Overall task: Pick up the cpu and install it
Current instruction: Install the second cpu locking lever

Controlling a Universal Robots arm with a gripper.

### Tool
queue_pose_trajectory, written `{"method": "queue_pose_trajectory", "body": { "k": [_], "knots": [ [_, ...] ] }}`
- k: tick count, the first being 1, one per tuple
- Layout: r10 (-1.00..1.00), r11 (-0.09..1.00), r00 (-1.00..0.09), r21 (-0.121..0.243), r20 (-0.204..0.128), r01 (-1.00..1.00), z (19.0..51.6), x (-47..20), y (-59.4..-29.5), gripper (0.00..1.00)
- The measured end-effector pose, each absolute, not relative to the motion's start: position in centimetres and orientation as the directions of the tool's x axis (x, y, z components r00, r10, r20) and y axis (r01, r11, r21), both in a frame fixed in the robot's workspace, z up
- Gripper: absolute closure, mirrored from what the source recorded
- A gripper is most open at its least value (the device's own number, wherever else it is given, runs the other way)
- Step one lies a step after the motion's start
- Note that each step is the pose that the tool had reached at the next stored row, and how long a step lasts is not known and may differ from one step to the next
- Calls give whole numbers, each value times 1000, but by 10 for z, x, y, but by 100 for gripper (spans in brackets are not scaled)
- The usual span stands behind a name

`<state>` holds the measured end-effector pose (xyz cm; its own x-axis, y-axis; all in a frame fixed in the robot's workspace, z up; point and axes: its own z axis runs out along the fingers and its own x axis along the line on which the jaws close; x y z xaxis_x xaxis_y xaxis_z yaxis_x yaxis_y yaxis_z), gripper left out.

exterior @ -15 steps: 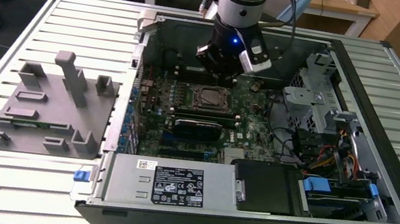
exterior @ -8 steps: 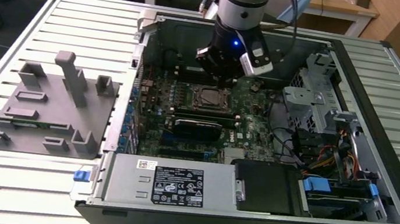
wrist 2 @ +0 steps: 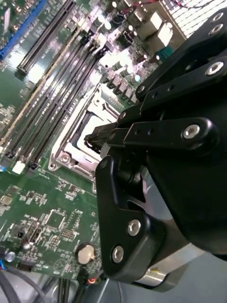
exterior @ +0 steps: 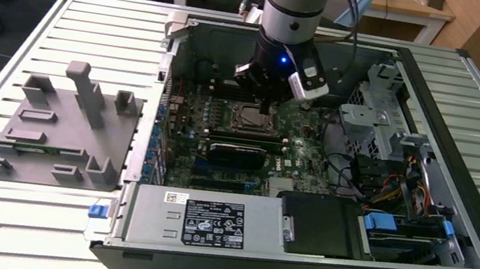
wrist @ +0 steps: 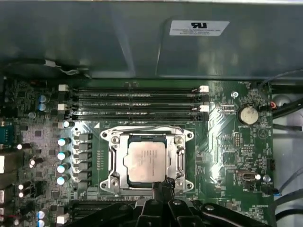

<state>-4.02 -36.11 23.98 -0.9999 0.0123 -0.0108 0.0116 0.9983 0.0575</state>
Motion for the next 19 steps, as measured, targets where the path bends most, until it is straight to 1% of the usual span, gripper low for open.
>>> {"method": "queue_pose_trajectory", "body": {
  "k": [3,10,19],
  "knots": [
    [12,998,-1000,57,1,12,239,-40,-362,89],
    [7,998,-1000,57,2,7,237,-41,-373,89],
    [-38,998,-999,57,2,-38,235,-46,-378,89]
  ]
}}
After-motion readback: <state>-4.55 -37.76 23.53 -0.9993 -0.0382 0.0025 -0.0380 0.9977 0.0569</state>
